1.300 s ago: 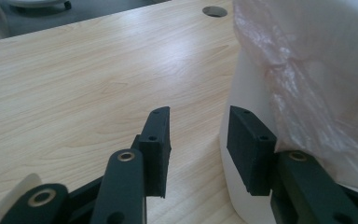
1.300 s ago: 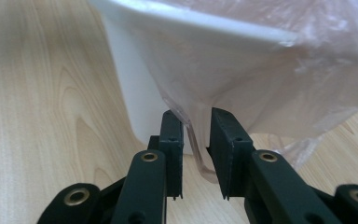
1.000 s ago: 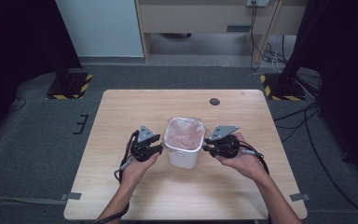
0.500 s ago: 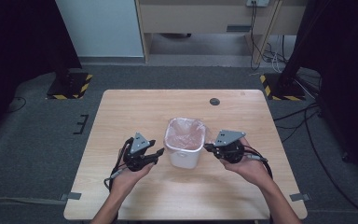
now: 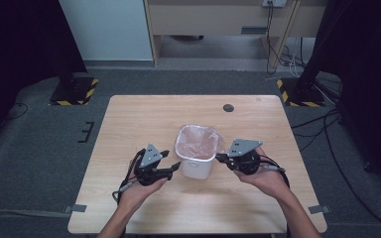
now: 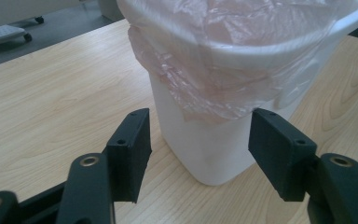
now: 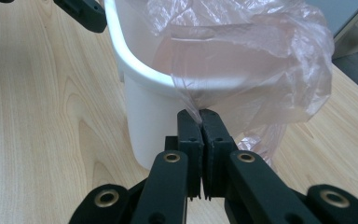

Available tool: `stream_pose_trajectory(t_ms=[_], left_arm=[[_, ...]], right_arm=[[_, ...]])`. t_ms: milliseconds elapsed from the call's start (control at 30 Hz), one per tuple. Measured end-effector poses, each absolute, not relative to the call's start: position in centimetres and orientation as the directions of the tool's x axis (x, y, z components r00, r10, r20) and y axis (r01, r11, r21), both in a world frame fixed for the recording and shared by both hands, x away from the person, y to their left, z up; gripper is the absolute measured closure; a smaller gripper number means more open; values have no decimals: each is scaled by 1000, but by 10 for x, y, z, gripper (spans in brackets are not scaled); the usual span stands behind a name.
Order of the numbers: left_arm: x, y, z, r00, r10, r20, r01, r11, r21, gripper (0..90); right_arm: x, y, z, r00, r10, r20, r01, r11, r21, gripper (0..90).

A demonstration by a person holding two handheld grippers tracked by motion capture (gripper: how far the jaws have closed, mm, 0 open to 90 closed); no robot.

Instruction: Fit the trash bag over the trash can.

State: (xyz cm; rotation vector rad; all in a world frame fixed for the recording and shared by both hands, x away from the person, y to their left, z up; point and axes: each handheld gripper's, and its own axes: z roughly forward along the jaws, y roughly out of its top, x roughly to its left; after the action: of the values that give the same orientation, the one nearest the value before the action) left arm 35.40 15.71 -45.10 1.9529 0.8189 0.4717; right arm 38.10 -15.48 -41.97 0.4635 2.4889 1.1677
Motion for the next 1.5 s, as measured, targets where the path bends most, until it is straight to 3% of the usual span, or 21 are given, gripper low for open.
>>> stream_pose_trajectory(t_ms=[233,400,700,1000,1500], left_arm=[[352,156,-449,712,702,-8,341,-335,878,365],[352,155,-448,729,684,-14,329,-333,883,417],[354,154,-448,750,661,-22,327,-341,882,594],[355,157,-448,760,650,-19,324,-354,877,900],[353,156,-451,759,650,26,333,-422,843,900]], right_arm=[[381,-154,-417,-886,431,-173,140,603,785,880],[380,-153,-417,-888,426,-175,136,607,783,879],[381,-153,-415,-889,423,-173,137,608,782,880],[380,-151,-416,-893,410,-183,128,622,772,900],[374,-138,-438,-932,316,-180,104,706,700,900]])
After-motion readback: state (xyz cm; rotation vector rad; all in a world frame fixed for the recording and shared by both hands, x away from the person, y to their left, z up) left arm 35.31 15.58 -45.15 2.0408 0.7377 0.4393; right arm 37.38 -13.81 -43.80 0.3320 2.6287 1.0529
